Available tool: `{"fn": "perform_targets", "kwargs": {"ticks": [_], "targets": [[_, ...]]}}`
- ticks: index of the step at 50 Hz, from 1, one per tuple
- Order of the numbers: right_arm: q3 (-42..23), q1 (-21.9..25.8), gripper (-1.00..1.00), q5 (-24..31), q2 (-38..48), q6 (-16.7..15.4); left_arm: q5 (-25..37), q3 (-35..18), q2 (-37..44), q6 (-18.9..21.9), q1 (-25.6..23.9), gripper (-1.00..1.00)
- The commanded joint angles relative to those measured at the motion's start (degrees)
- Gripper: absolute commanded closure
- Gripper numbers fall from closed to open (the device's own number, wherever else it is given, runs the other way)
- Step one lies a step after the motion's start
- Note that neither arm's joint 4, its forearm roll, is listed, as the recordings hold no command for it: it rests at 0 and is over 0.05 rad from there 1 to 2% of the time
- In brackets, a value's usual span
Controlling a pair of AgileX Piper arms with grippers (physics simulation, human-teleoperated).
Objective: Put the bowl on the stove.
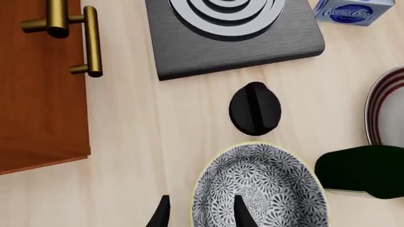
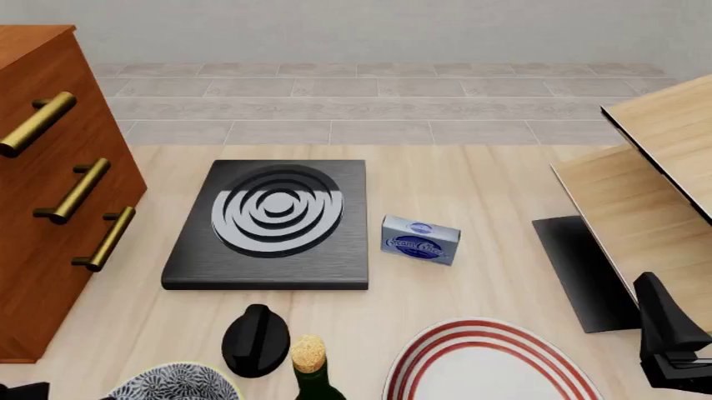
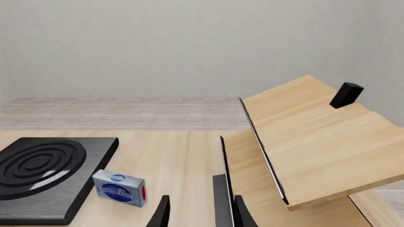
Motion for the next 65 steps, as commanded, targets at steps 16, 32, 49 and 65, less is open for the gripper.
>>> {"fn": "perform_targets", "kwargs": {"ticks": [16, 32, 49, 65], "targets": [[0.0, 0.0, -1.0, 0.0, 0.0, 0.0, -2.1, 2.5, 0.4, 0.0, 0.0, -1.0], [0.0, 0.0, -1.0, 0.0, 0.0, 0.0, -4.0, 4.7, 0.7, -0.2, 0.3, -1.0], [0.0, 0.0, -1.0, 0.0, 0.0, 0.0, -6.1, 6.6, 1.4, -0.5, -0.2, -1.0], [0.0, 0.0, -1.0, 0.0, 0.0, 0.0, -10.2, 9.4, 3.4, -1.1, -1.3, -1.0]]}}
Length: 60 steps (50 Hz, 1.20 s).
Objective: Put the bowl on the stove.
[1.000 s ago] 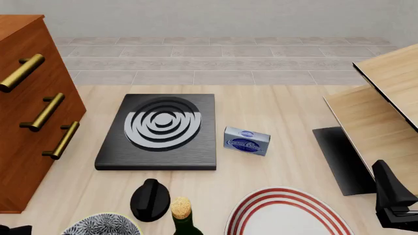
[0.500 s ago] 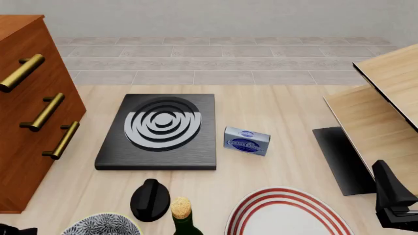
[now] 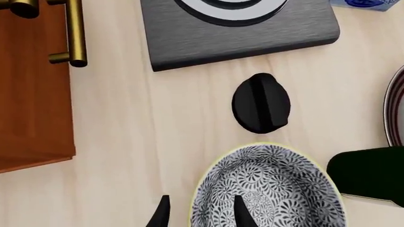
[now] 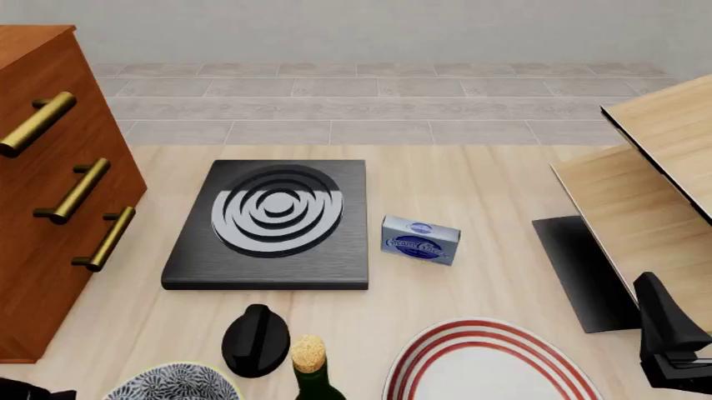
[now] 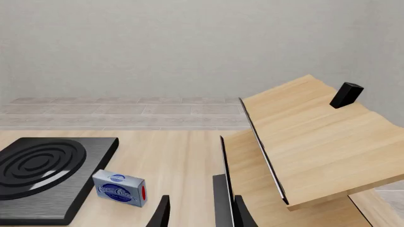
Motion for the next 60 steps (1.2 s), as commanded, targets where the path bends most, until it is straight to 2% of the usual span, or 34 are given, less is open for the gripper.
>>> {"fn": "perform_targets", "kwargs": {"ticks": [1, 49, 50, 51, 52, 53, 54, 56, 58, 60], "targets": [[0.0, 0.0, -1.0, 0.0, 0.0, 0.0, -2.6, 1.8, 1.3, -0.4, -0.7, -1.0], [0.0, 0.0, -1.0, 0.0, 0.0, 0.0, -7.9, 5.7, 4.4, -0.1, -1.1, -1.0], [0.0, 0.0, -1.0, 0.0, 0.0, 0.0, -7.8, 5.7, 4.2, 0.3, -0.8, -1.0], [0.0, 0.0, -1.0, 0.0, 0.0, 0.0, -7.8, 5.3, 3.8, 2.7, 1.2, -1.0], [0.0, 0.0, -1.0, 0.0, 0.0, 0.0, -7.8, 5.3, 4.0, 2.9, 0.7, 1.0], [0.0, 0.0, -1.0, 0.0, 0.0, 0.0, -6.9, 5.2, 3.4, 3.8, -0.9, 1.0], [0.0, 0.0, -1.0, 0.0, 0.0, 0.0, -6.3, 4.8, 2.3, 5.4, 0.8, 1.0], [0.0, 0.0, -1.0, 0.0, 0.0, 0.0, -6.9, 4.7, 3.1, 3.4, -0.7, 1.0], [0.0, 0.0, -1.0, 0.0, 0.0, 0.0, -7.4, 4.3, 3.4, 4.4, 0.6, 1.0], [0.0, 0.0, -1.0, 0.0, 0.0, 0.0, -7.0, 4.1, 3.2, 4.1, -0.3, 1.0]]}}
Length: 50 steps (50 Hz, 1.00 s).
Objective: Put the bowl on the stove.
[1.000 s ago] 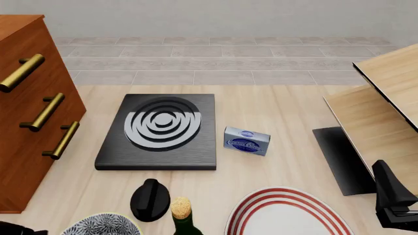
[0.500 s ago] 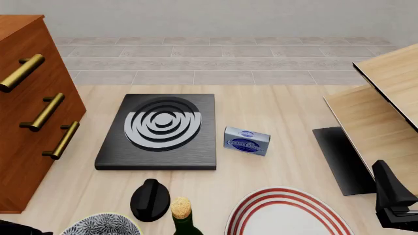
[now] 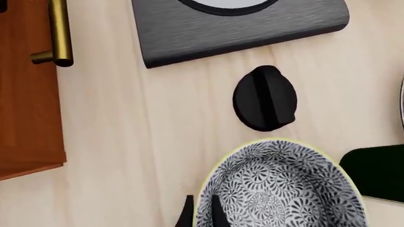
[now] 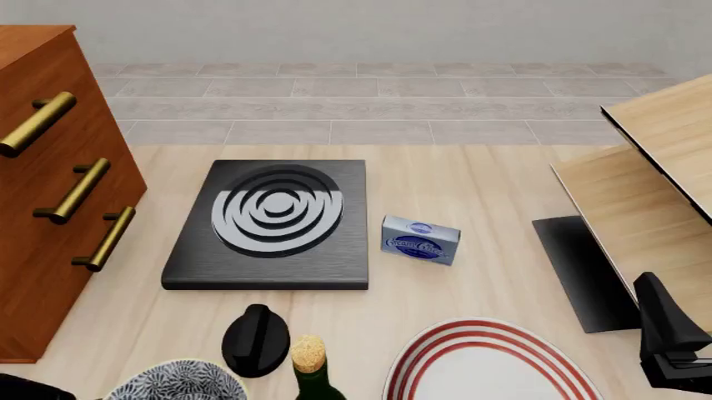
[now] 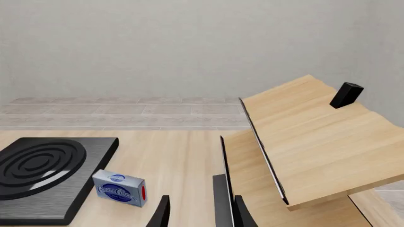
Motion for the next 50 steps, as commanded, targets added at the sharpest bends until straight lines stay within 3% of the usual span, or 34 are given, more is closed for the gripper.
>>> {"fn": "perform_targets", "kwargs": {"ticks": [1, 9, 18, 23, 24, 31, 44, 50], "targets": [[0.0, 0.0, -1.0, 0.0, 0.0, 0.0, 0.2, -0.8, -0.4, 2.2, 0.0, 1.0], [0.0, 0.0, -1.0, 0.0, 0.0, 0.0, -1.0, -2.6, 2.1, 3.4, -0.9, 1.0], [0.0, 0.0, -1.0, 0.0, 0.0, 0.0, -2.7, -6.3, 7.3, 9.7, -1.4, 1.0], [0.0, 0.0, -1.0, 0.0, 0.0, 0.0, -3.0, -7.8, 10.7, 9.7, -5.9, 1.0], [0.0, 0.0, -1.0, 0.0, 0.0, 0.0, -3.0, -8.0, 10.9, 11.8, -5.0, 1.0], [0.0, 0.0, -1.0, 0.0, 0.0, 0.0, -3.2, -10.9, 15.2, 16.0, -5.1, 1.0], [0.0, 0.0, -1.0, 0.0, 0.0, 0.0, -0.5, -18.4, 18.5, 21.2, -5.0, 1.0], [0.0, 0.0, -1.0, 0.0, 0.0, 0.0, 2.5, -24.5, 17.5, 22.2, -5.0, 1.0]]}}
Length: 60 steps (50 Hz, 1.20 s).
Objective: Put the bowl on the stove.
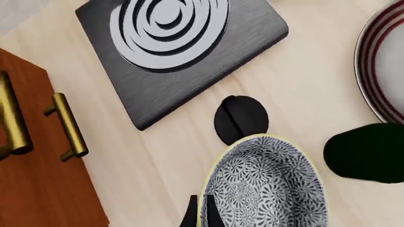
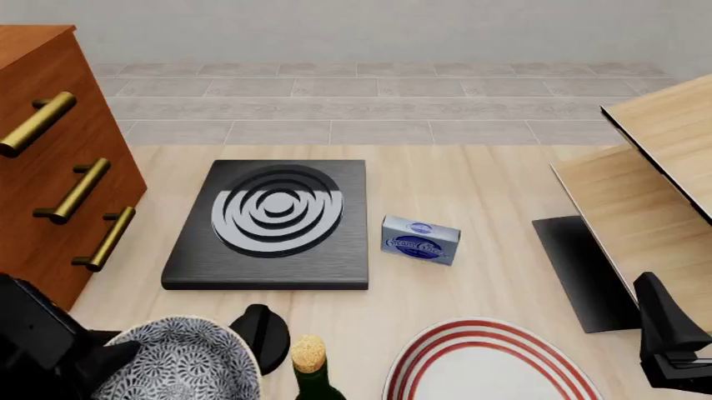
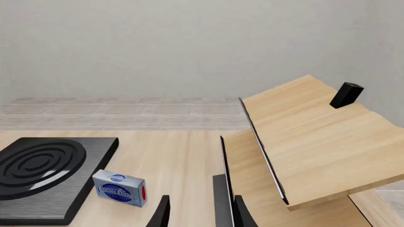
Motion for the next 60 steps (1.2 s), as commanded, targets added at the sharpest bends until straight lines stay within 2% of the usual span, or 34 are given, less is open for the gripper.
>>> {"fn": "perform_targets", "kwargs": {"ticks": [1, 2, 4, 8, 12, 16, 19, 21, 23, 24, 26, 32, 35, 36, 37, 39, 40, 42, 43, 49, 54, 60], "targets": [[0.0, 0.0, -1.0, 0.0, 0.0, 0.0, 3.4, -8.5, 0.9, 3.3, -0.1, 1.0], [0.0, 0.0, -1.0, 0.0, 0.0, 0.0, 4.0, -9.1, 0.3, 4.4, 0.1, 1.0], [0.0, 0.0, -1.0, 0.0, 0.0, 0.0, 5.4, -11.3, 0.0, 2.9, -1.3, 1.0], [0.0, 0.0, -1.0, 0.0, 0.0, 0.0, 5.3, -10.4, 0.0, 4.4, -0.3, 1.0], [0.0, 0.0, -1.0, 0.0, 0.0, 0.0, 6.6, -11.7, 0.3, 3.1, -3.3, 1.0], [0.0, 0.0, -1.0, 0.0, 0.0, 0.0, 8.0, -13.1, 0.6, 3.2, -3.7, 1.0], [0.0, 0.0, -1.0, 0.0, 0.0, 0.0, 9.3, -15.4, 0.6, 3.5, -3.2, 1.0], [0.0, 0.0, -1.0, 0.0, 0.0, 0.0, 10.5, -19.1, 0.5, 1.3, -4.0, 1.0], [0.0, 0.0, -1.0, 0.0, 0.0, 0.0, 10.7, -21.0, 0.3, 2.1, -3.0, 1.0], [0.0, 0.0, -1.0, 0.0, 0.0, 0.0, 11.2, -22.6, 0.3, 0.7, -4.4, 1.0], [0.0, 0.0, -1.0, 0.0, 0.0, 0.0, 11.2, -23.6, 0.2, 0.1, -4.3, 1.0], [0.0, 0.0, -1.0, 0.0, 0.0, 0.0, 8.4, -29.6, 1.0, -4.2, -2.7, 1.0], [0.0, 0.0, -1.0, 0.0, 0.0, 0.0, 5.6, -31.9, 1.9, -6.2, -0.1, 1.0], [0.0, 0.0, -1.0, 0.0, 0.0, 0.0, 5.0, -31.1, 1.9, -4.6, -0.2, 1.0], [0.0, 0.0, -1.0, 0.0, 0.0, 0.0, 4.0, -31.4, 1.7, -6.9, -0.6, 1.0], [0.0, 0.0, -1.0, 0.0, 0.0, 0.0, 2.9, -30.6, 1.8, -6.0, -0.7, 1.0], [0.0, 0.0, -1.0, 0.0, 0.0, 0.0, 2.1, -31.0, 1.6, -7.6, -1.0, 1.0], [0.0, 0.0, -1.0, 0.0, 0.0, 0.0, 1.2, -30.7, 1.7, -7.4, -1.5, 1.0], [0.0, 0.0, -1.0, 0.0, 0.0, 0.0, 0.3, -31.0, 1.9, -7.9, 0.3, 1.0], [0.0, 0.0, -1.0, 0.0, 0.0, 0.0, -0.7, -31.7, 2.2, -8.4, -0.4, 1.0], [0.0, 0.0, -1.0, 0.0, 0.0, 0.0, -2.0, -32.7, 3.2, -9.9, 1.0, 1.0], [0.0, 0.0, -1.0, 0.0, 0.0, 0.0, -7.4, -33.2, 5.9, -12.4, 4.9, 1.0]]}}
